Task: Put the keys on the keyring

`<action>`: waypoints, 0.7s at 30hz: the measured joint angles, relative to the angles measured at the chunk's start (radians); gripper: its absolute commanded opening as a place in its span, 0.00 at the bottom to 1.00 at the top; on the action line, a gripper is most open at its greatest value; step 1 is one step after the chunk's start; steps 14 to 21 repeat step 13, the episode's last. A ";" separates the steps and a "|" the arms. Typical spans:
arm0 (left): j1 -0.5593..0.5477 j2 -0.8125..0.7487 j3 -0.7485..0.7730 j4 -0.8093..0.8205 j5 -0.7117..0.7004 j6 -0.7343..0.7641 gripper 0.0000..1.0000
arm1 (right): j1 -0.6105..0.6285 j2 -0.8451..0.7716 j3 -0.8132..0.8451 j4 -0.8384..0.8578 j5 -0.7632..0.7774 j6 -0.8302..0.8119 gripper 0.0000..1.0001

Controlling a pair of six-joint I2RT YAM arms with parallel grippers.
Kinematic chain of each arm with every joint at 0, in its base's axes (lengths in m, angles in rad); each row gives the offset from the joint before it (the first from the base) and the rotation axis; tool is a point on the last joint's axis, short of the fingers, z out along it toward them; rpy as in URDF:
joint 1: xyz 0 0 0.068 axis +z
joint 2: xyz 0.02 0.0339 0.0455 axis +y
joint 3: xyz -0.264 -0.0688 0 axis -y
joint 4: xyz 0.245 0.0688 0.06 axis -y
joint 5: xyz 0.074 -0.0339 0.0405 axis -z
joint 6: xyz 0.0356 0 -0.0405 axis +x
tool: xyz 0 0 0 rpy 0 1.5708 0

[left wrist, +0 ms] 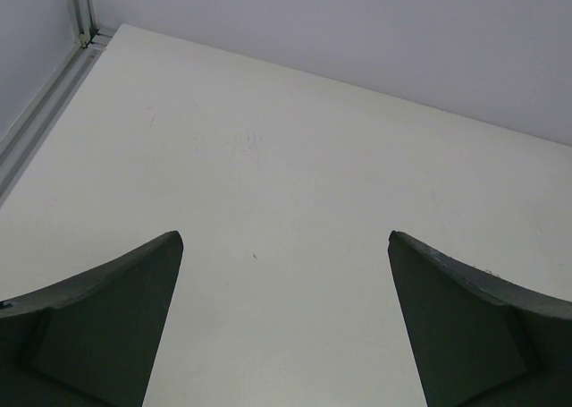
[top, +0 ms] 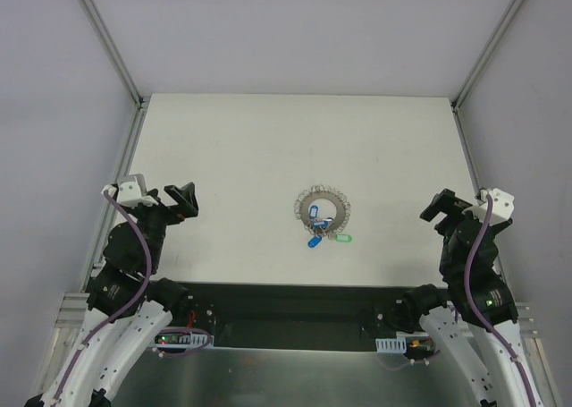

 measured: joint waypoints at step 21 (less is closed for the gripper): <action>0.001 0.014 -0.027 0.003 0.009 0.021 0.99 | 0.000 -0.013 -0.003 -0.014 0.032 -0.010 0.96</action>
